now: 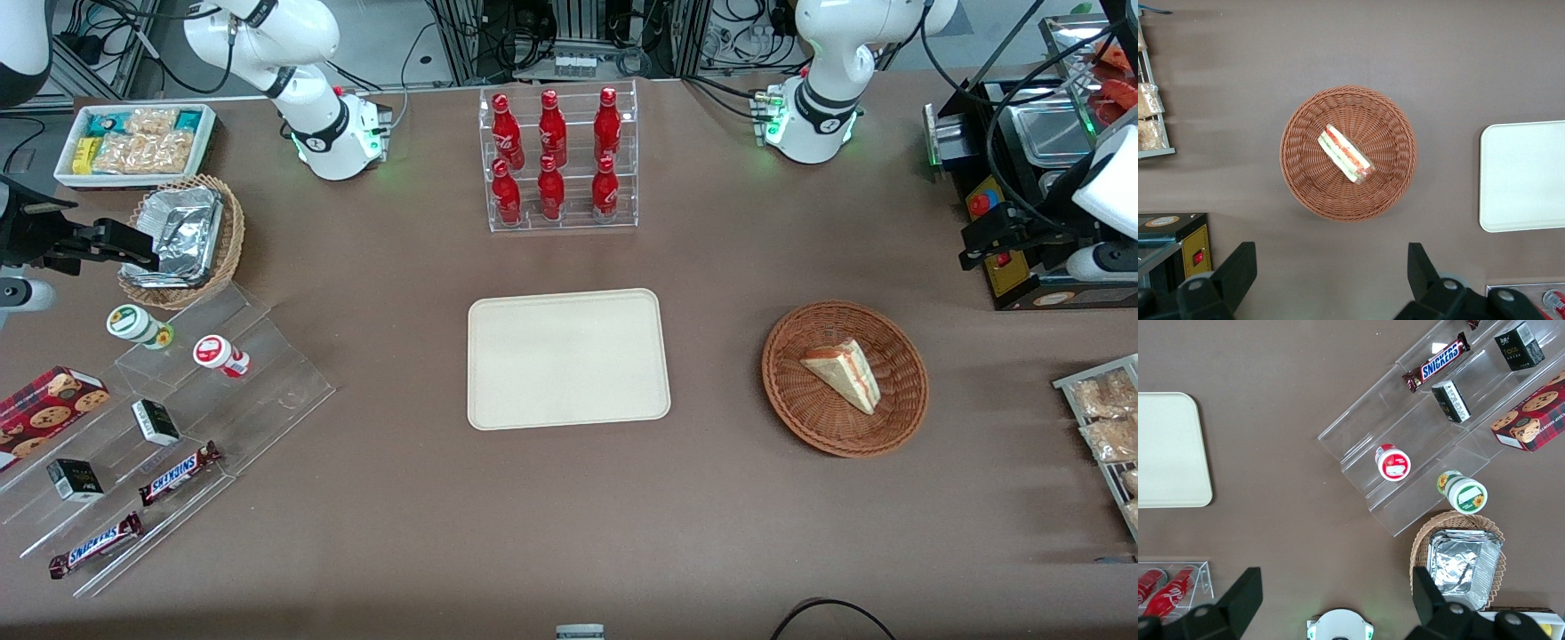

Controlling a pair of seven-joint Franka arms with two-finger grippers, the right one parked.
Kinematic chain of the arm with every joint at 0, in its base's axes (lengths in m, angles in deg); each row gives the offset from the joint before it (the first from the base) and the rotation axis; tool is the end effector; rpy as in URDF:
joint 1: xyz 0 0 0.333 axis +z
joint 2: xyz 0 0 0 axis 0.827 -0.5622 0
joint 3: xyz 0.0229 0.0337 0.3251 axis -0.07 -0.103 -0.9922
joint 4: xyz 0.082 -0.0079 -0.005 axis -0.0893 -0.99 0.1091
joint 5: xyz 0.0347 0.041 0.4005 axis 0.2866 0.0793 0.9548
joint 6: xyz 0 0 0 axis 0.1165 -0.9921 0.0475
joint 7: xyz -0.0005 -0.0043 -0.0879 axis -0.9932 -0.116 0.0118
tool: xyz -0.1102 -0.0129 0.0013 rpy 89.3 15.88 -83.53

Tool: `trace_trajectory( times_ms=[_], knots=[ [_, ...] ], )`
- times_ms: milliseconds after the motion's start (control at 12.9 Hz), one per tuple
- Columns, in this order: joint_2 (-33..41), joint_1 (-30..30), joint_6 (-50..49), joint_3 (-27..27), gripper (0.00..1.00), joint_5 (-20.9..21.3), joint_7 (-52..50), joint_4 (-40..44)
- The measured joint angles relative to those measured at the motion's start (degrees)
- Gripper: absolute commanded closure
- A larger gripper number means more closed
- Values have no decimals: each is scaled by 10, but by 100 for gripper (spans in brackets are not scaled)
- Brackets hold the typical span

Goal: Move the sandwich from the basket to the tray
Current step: 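Move the left gripper down over the wrapped sandwich in the wicker basket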

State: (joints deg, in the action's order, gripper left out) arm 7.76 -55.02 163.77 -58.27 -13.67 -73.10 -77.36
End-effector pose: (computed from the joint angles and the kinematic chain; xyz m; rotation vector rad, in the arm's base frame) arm 0.5628 -0.0233 0.6380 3.1184 -0.0107 0.0189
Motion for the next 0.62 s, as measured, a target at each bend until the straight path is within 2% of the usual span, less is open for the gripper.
trace_trajectory(
  times_ms=[388,620],
  knots=[
    [-12,-3,20,0,0,0,0,-6],
    [-51,-4,64,0,0,0,-3,-15]
  ],
)
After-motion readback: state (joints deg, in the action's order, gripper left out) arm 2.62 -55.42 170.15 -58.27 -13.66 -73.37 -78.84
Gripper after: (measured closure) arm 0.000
